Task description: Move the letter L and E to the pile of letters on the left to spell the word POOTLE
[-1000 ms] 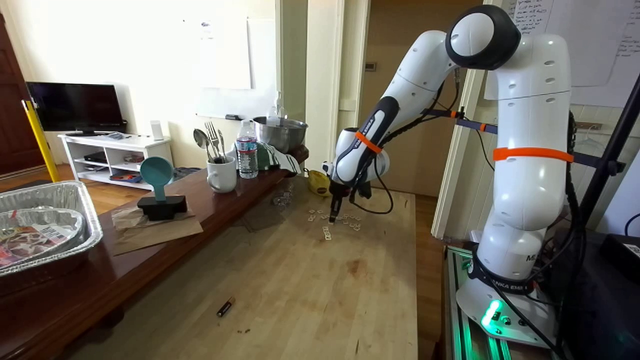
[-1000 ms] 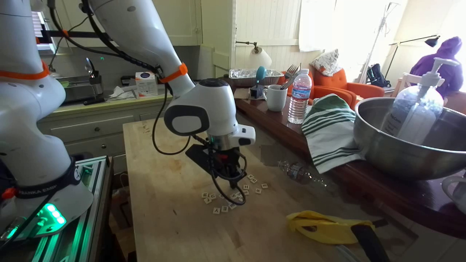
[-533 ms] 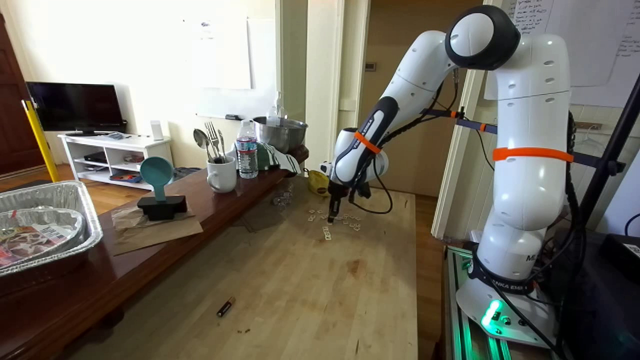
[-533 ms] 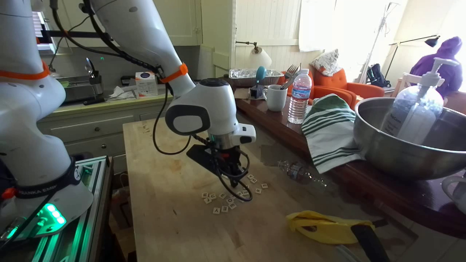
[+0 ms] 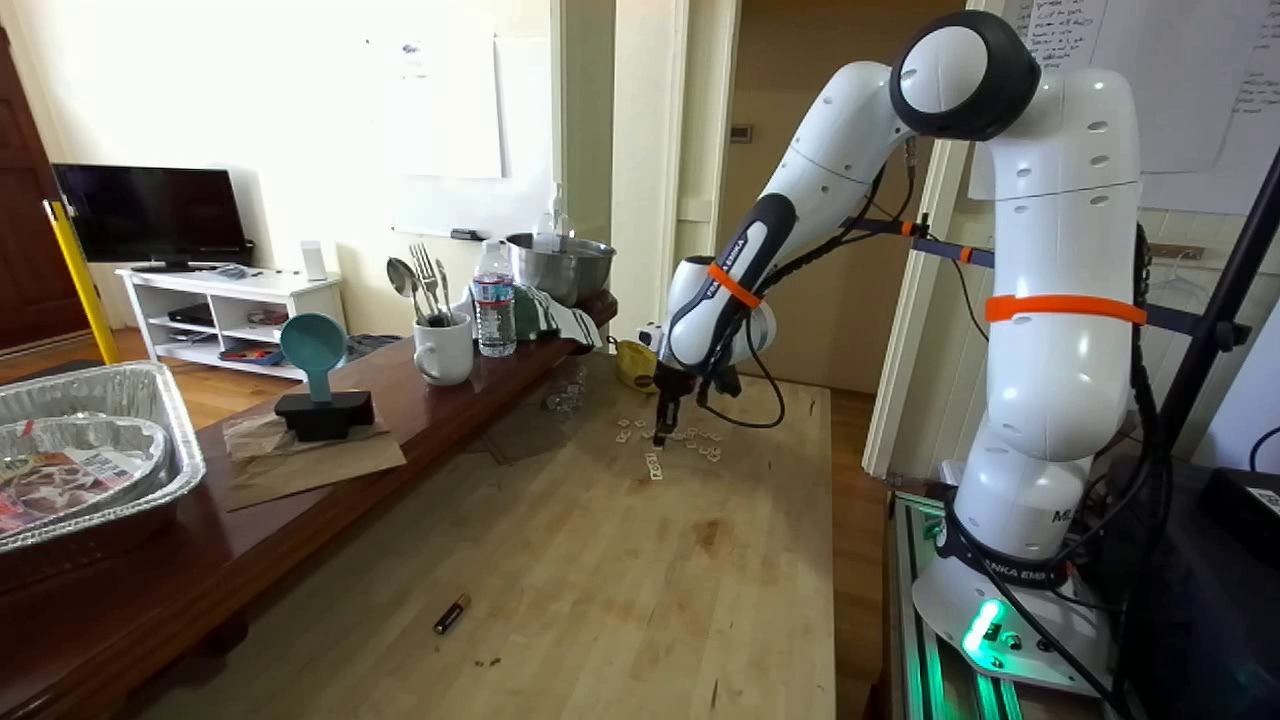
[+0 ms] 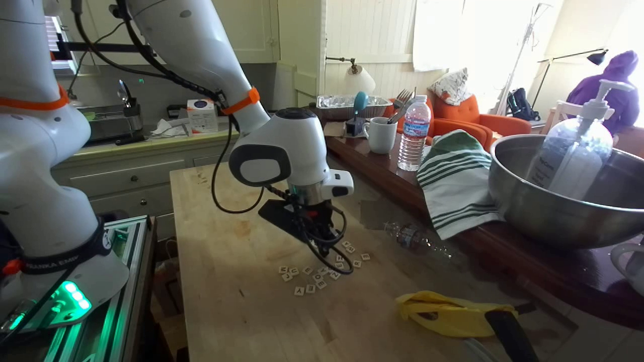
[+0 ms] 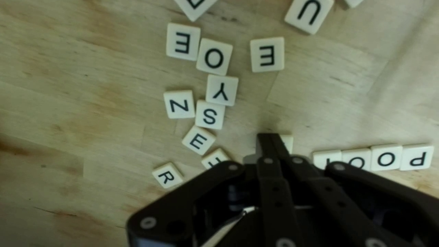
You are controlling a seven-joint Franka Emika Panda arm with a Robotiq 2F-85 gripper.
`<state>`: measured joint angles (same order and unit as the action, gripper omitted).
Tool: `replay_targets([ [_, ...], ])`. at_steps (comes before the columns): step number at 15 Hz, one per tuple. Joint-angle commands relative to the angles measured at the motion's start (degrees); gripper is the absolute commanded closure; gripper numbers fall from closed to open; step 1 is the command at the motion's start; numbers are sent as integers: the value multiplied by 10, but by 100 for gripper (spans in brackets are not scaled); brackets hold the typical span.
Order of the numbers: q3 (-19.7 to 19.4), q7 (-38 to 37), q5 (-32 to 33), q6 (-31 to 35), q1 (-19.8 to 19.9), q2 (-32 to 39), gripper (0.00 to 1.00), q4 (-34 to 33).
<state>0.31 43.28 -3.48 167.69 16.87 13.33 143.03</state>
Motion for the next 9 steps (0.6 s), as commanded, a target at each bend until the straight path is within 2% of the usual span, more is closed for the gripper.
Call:
replay_targets([
  [1,11,3,5,28,-2,67,100,-4],
  [9,17,6,2,31,-3,70,100,-7],
])
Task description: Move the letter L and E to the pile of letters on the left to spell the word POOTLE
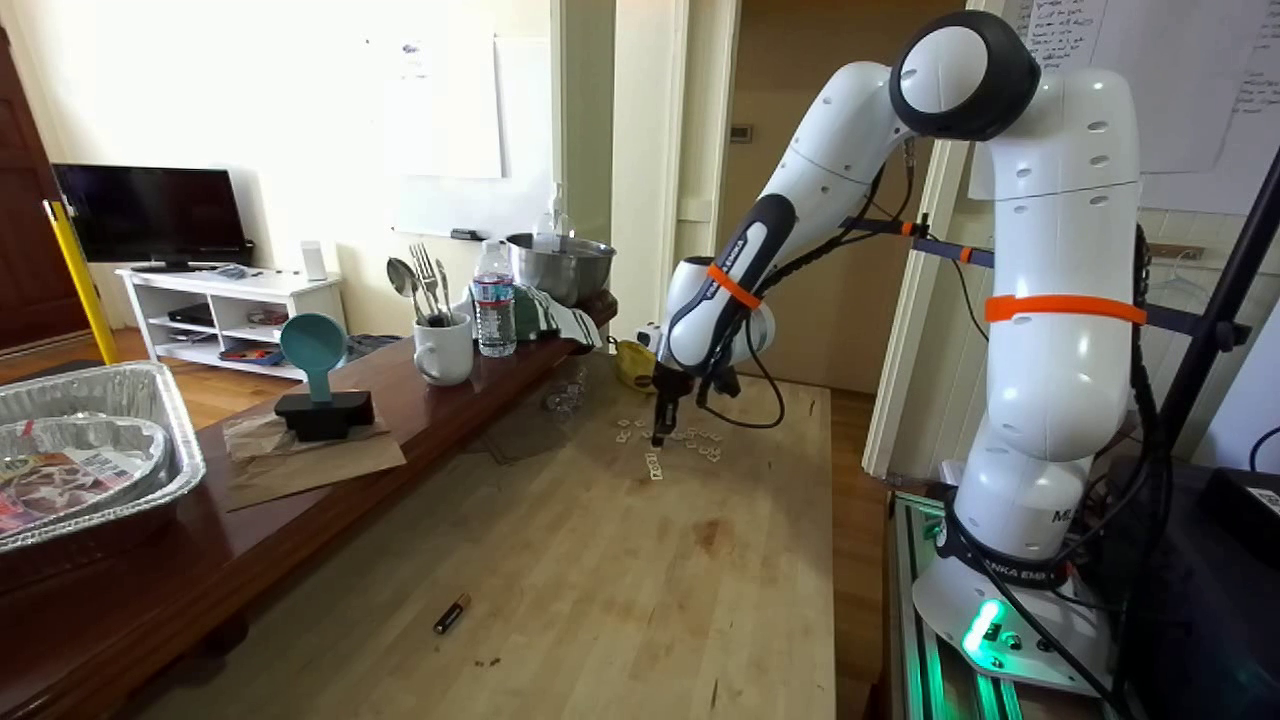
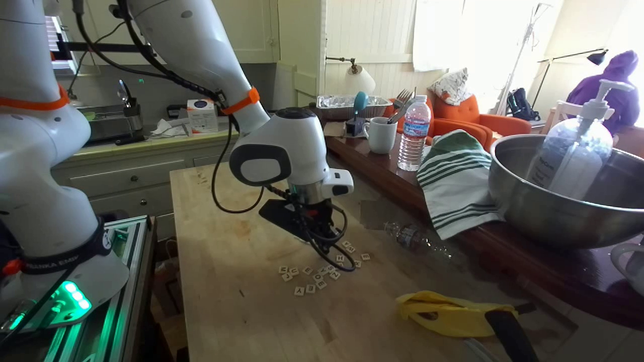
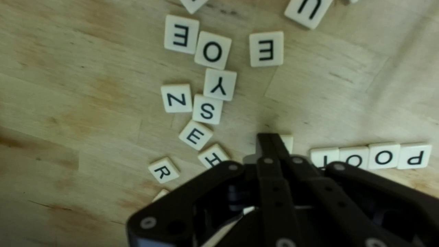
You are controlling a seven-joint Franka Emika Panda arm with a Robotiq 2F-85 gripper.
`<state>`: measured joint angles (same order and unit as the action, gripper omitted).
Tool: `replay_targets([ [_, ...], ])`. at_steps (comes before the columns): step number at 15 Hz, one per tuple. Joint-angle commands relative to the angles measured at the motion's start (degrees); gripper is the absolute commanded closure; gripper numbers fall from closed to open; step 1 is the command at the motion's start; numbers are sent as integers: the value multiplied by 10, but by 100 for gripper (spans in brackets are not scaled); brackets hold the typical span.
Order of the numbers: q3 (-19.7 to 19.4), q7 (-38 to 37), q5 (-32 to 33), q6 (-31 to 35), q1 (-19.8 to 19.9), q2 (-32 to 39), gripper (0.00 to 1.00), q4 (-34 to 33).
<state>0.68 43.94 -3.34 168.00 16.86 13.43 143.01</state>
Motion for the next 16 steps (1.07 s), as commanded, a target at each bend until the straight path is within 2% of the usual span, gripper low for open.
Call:
replay_targets([
  [1,15,1,0,27,-2,69,100,-7],
  [16,32,20,-1,8,-3,68,100,0],
])
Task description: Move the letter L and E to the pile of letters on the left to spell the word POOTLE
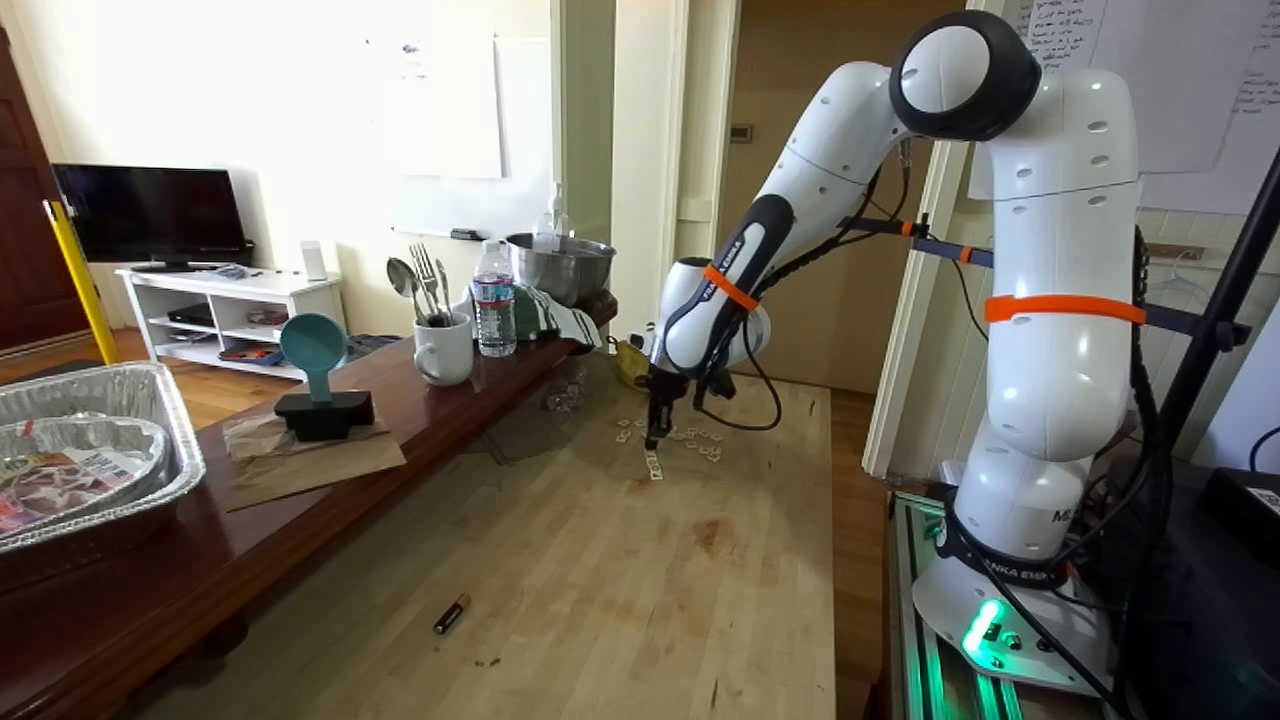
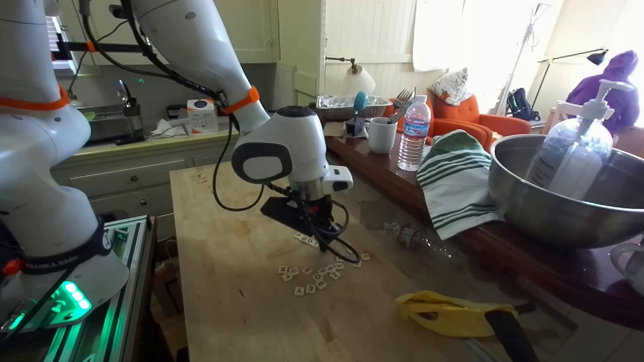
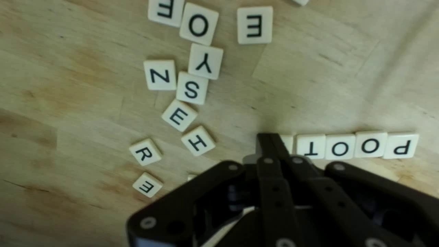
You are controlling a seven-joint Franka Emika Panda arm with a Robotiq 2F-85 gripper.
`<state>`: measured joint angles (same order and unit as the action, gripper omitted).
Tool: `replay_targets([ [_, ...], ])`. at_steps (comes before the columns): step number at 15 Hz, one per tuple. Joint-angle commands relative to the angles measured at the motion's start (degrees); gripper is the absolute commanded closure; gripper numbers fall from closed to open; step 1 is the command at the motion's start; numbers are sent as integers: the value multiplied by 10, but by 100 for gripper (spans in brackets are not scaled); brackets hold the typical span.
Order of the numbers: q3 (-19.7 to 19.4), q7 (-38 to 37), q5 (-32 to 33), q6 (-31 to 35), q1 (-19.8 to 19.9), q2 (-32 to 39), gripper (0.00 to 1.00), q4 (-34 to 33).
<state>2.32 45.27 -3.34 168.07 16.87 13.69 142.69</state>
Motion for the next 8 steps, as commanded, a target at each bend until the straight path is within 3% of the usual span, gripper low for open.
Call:
replay_targets([
  [1,16,9,0,5,-3,65,100,5],
  [8,9,13,13,-12,-9,59,100,9],
])
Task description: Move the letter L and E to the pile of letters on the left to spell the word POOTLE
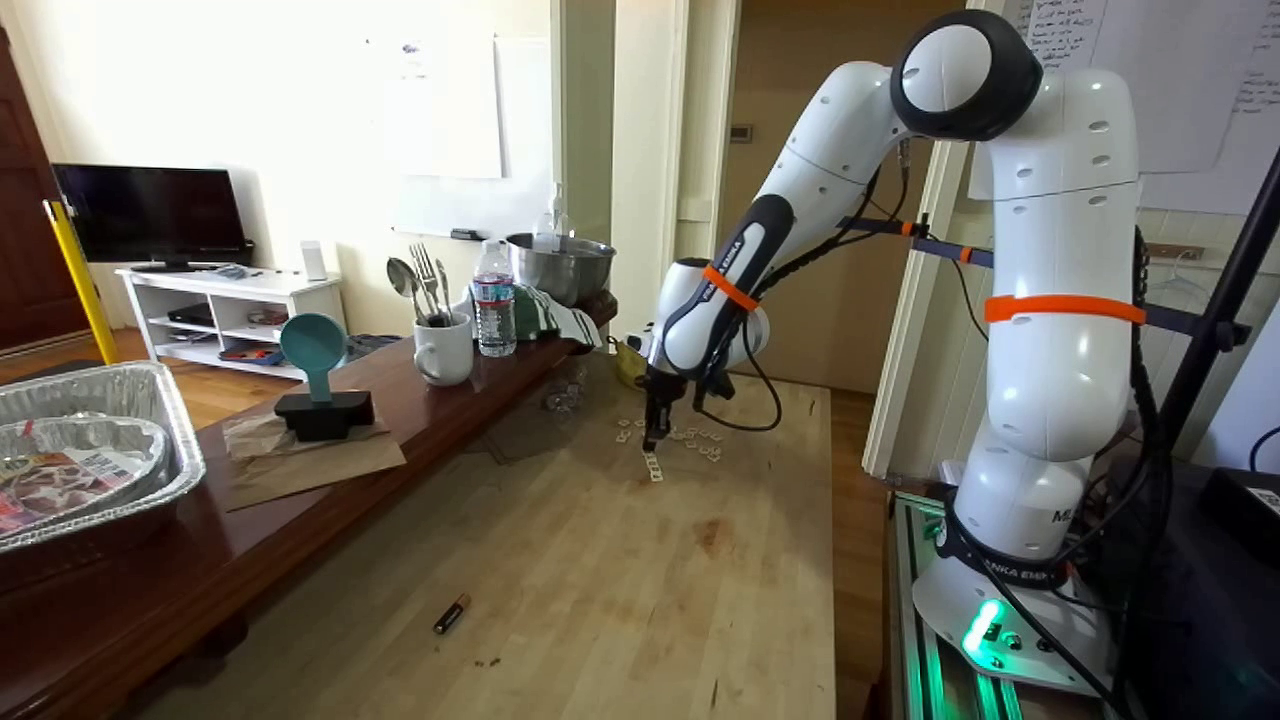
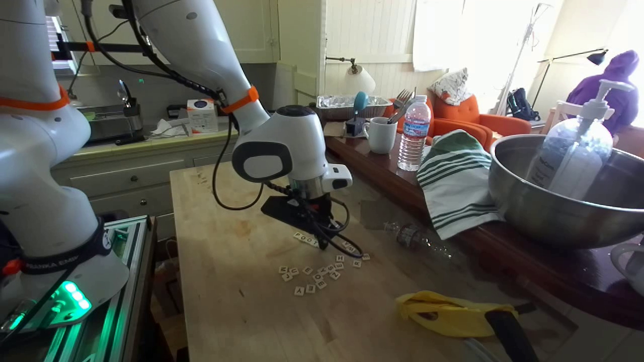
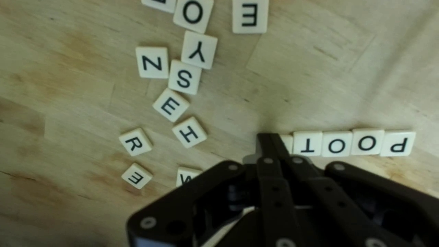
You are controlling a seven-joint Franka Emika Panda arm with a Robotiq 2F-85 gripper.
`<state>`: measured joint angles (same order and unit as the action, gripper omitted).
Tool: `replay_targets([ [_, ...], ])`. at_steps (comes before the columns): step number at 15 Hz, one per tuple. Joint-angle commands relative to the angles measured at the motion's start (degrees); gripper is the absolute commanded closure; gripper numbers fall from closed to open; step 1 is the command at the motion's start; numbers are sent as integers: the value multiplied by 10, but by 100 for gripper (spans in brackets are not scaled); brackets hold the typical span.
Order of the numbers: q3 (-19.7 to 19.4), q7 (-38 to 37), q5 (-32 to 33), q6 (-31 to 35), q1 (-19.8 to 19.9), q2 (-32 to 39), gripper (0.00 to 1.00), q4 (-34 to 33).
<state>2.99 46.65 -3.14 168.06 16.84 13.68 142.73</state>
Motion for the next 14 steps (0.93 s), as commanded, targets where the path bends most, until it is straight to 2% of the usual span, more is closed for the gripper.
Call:
replay_targets([
  [1,-3,-7,19,-14,-13,58,100,11],
  [8,-13,-23,36,-14,-22,25,100,12],
  [14,2,-6,15,-4,-9,-7,100,31],
])
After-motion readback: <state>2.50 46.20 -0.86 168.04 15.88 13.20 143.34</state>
